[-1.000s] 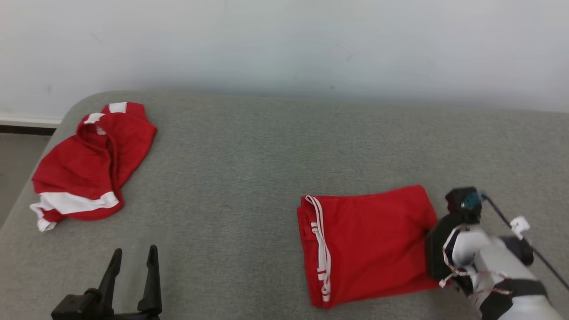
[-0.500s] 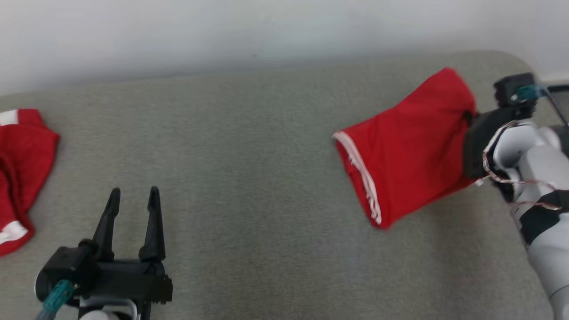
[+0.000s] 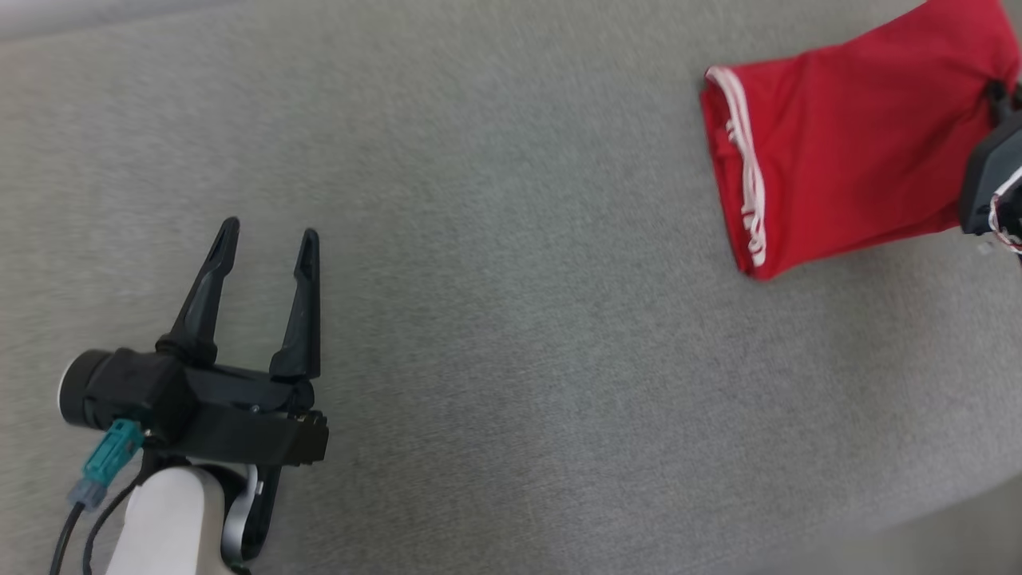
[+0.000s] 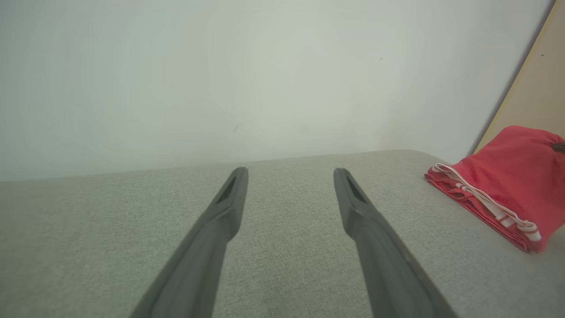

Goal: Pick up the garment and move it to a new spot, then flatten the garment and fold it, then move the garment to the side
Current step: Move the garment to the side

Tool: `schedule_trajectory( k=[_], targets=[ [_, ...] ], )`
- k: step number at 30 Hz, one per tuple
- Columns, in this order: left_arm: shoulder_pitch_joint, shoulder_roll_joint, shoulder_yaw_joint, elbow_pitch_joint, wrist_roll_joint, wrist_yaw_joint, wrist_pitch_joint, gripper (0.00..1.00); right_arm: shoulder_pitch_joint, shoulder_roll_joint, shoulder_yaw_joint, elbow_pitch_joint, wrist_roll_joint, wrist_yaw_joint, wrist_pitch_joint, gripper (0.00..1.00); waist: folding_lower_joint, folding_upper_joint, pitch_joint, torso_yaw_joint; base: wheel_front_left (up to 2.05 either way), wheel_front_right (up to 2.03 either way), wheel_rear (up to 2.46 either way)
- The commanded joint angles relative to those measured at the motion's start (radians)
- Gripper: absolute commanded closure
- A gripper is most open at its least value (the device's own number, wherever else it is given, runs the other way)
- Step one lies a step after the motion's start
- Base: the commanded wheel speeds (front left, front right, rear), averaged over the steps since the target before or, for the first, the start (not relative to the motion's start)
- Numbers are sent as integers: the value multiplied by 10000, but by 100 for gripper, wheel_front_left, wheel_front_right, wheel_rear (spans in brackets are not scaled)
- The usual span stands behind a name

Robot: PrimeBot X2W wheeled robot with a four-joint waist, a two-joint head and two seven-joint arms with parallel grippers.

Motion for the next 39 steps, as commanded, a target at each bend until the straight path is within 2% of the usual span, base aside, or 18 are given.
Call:
schedule_trajectory(
  k=[1,8,9,10,12,18,20,26,32,35,39],
  targets=[
    [-224,149,-74,-55,68,10,0,0,-175,-140,-94,88,-224,-30,-149,100,-3,-3,1037,-858,0,0,0],
    [-572,324,-440,-15,37,10,0,0,-349,-506,-337,340,-1352,-30,-756,100,-3,-3,1292,-858,0,0,0],
    [-581,336,-484,0,16,10,0,0,-344,-535,-362,373,-1504,-30,-820,73,-3,-3,1280,-832,0,0,0],
    [-598,357,-553,14,-1,10,1,0,-336,-579,-415,387,-1693,-30,-900,3,-3,-3,1252,-791,0,0,0],
    [-608,370,-594,27,-21,10,1,0,-314,-569,-438,373,-1883,-30,-1016,0,-3,-3,1212,-752,0,0,0],
    [-401,233,-562,121,-98,10,1,0,42,-320,-490,13,-2761,-30,-1905,0,-3,-3,669,-389,0,0,0],
    [-231,149,-515,178,-144,10,1,0,149,-280,-465,57,-2734,-30,-2300,0,-3,-3,367,-192,0,0,0],
    [488,-39,-37,459,-161,25,-1,0,780,370,-368,13,-2103,-30,-3207,0,-3,-3,-935,363,0,0,0],
    [1515,-119,516,802,-112,43,-1,0,1915,886,402,-254,-1055,-29,-3535,0,-3,-3,-2372,853,0,0,0],
    [2094,-178,760,884,-110,49,-1,0,2649,1035,944,-619,-452,-30,-3566,0,-3,-3,-3009,1038,0,0,0],
    [2825,-302,1000,869,-123,131,-1,0,3786,918,1443,-1355,404,-29,-3595,0,-3,-3,-3796,1305,0,0,0]
  ],
)
